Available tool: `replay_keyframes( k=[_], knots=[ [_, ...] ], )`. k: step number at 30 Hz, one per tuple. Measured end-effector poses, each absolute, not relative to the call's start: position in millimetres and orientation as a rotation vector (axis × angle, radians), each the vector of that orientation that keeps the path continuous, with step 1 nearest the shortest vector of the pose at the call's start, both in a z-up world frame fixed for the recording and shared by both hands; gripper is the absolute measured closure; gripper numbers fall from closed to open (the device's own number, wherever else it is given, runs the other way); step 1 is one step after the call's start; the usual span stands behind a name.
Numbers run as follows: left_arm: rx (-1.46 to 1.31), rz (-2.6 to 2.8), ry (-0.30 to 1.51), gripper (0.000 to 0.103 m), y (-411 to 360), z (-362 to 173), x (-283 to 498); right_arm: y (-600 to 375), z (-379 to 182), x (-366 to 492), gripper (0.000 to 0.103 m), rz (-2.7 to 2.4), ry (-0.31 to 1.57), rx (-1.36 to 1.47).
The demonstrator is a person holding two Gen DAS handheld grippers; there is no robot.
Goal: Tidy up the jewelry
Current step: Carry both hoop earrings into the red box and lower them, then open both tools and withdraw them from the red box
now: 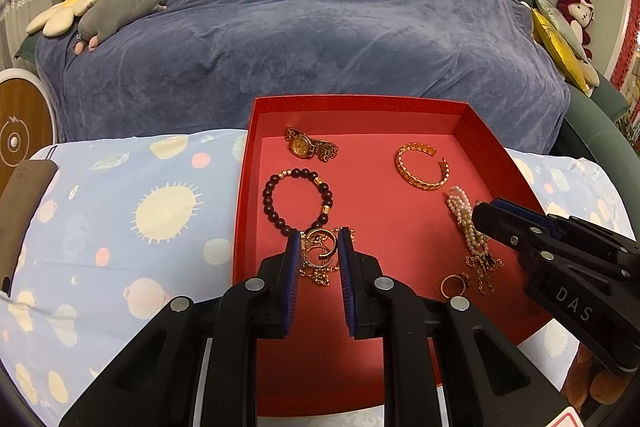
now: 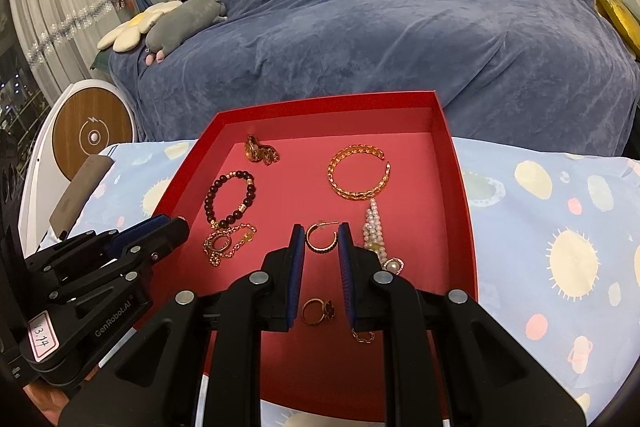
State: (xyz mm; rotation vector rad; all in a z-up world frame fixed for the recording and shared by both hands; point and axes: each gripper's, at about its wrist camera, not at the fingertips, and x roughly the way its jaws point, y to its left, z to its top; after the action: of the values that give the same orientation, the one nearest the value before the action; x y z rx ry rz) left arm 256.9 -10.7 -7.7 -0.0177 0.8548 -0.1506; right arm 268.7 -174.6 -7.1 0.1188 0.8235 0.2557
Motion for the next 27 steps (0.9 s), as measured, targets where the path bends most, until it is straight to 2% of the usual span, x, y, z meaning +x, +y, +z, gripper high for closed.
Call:
replay_keyframes(
  k=[22,23,26,27],
  knots=[
    [-0.020,-0.148,0.881,0.084,-10,-17,262,-170,-18,278,0.086,0.256,0.846,0.110],
    [-0.020,-0.148,0.880,0.080,-10,-17,261,-170,-18,277,0.085,0.255,0.843,0.109],
    [-0.010,-0.130,0.865,0.056,-11,-15,260,-172,-14,273,0.085,0.255,0.840,0.116],
    [-0.005,-0.125,0.857,0.054,-11,-13,259,-173,-13,271,0.085,0.255,0.837,0.117]
  ],
)
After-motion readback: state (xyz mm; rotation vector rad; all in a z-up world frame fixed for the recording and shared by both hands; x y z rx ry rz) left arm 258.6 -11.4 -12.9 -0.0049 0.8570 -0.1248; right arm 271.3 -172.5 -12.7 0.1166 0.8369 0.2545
